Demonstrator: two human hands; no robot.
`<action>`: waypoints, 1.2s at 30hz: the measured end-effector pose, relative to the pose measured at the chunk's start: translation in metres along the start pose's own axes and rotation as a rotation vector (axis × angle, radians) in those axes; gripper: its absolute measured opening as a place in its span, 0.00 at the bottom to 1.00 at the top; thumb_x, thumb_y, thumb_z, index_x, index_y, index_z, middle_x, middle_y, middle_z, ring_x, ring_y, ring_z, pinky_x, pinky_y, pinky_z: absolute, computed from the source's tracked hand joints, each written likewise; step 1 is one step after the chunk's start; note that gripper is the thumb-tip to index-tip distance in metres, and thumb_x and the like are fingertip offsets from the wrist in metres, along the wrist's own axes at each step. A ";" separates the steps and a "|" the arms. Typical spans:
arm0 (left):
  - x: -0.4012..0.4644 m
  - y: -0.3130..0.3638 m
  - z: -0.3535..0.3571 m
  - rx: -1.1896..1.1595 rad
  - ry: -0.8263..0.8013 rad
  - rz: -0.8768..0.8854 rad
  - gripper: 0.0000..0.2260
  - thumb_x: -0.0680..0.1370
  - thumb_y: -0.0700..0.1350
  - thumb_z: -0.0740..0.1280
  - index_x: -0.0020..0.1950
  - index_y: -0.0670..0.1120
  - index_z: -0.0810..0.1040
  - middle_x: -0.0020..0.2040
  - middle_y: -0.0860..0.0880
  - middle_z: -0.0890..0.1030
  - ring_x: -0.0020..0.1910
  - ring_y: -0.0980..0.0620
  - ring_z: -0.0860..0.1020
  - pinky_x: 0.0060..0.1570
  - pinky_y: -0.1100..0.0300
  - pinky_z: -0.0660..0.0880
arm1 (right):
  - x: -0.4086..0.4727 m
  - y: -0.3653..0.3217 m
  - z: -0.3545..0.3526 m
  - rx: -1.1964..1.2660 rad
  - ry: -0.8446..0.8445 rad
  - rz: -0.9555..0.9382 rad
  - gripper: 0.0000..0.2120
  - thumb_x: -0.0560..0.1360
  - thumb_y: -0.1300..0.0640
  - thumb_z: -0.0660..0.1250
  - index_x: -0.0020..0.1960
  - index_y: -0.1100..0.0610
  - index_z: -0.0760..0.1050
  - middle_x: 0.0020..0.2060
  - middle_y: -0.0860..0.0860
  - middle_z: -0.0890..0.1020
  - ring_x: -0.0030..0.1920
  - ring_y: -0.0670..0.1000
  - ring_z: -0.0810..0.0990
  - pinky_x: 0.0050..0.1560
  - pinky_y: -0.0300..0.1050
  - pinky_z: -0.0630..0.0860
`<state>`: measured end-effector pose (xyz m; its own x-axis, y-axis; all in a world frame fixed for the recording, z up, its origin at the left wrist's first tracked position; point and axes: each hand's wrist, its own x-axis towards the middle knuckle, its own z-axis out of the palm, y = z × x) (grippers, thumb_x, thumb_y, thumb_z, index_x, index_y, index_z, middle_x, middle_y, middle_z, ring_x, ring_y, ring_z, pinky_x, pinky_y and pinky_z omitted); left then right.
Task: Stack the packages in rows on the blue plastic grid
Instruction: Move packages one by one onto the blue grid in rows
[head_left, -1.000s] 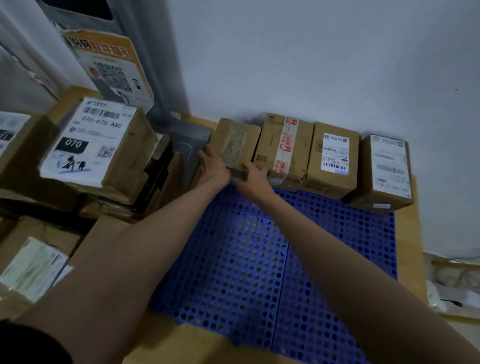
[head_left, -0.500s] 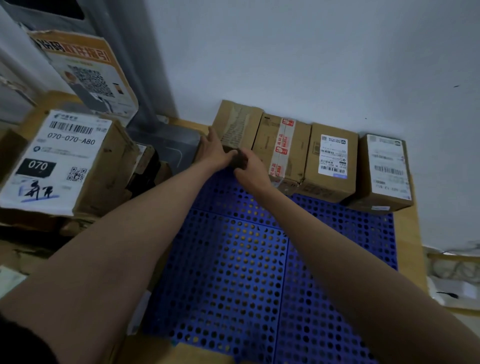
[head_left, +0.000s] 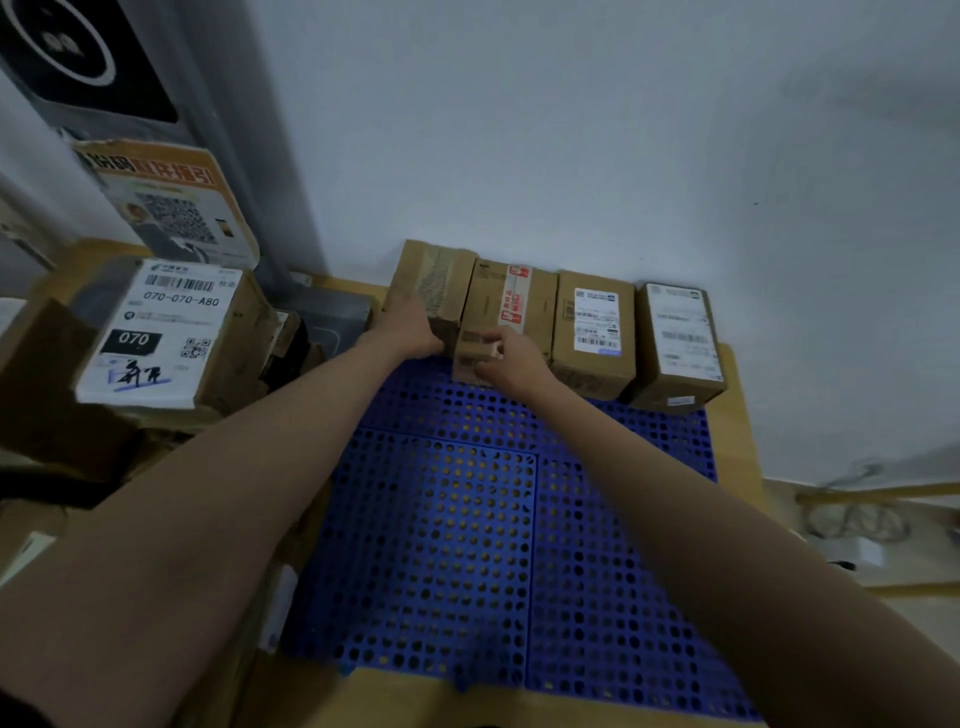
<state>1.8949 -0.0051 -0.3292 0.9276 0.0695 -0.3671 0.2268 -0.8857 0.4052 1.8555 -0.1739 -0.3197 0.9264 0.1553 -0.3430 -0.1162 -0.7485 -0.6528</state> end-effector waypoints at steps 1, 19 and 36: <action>-0.010 0.004 -0.004 0.027 -0.013 0.028 0.29 0.71 0.50 0.74 0.67 0.43 0.68 0.68 0.39 0.67 0.54 0.44 0.74 0.45 0.59 0.71 | -0.009 0.000 -0.006 -0.011 -0.006 0.010 0.25 0.75 0.58 0.70 0.70 0.58 0.68 0.66 0.60 0.71 0.65 0.59 0.72 0.57 0.49 0.77; -0.220 0.028 -0.005 0.349 -0.240 0.126 0.33 0.75 0.56 0.71 0.76 0.47 0.63 0.73 0.48 0.67 0.68 0.45 0.70 0.64 0.50 0.71 | -0.199 0.014 -0.049 -0.360 -0.209 -0.107 0.24 0.77 0.52 0.69 0.70 0.57 0.68 0.68 0.56 0.70 0.59 0.56 0.75 0.53 0.48 0.76; -0.405 -0.078 -0.047 0.284 -0.131 0.116 0.13 0.78 0.52 0.68 0.42 0.45 0.72 0.38 0.48 0.70 0.34 0.49 0.68 0.38 0.53 0.68 | -0.297 -0.074 0.039 -0.513 -0.401 -0.359 0.26 0.78 0.50 0.68 0.73 0.54 0.65 0.69 0.55 0.69 0.43 0.49 0.75 0.32 0.38 0.71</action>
<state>1.5153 0.0575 -0.1733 0.8921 -0.0825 -0.4442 0.0128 -0.9782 0.2074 1.5753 -0.1395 -0.1954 0.6627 0.5971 -0.4521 0.4418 -0.7991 -0.4077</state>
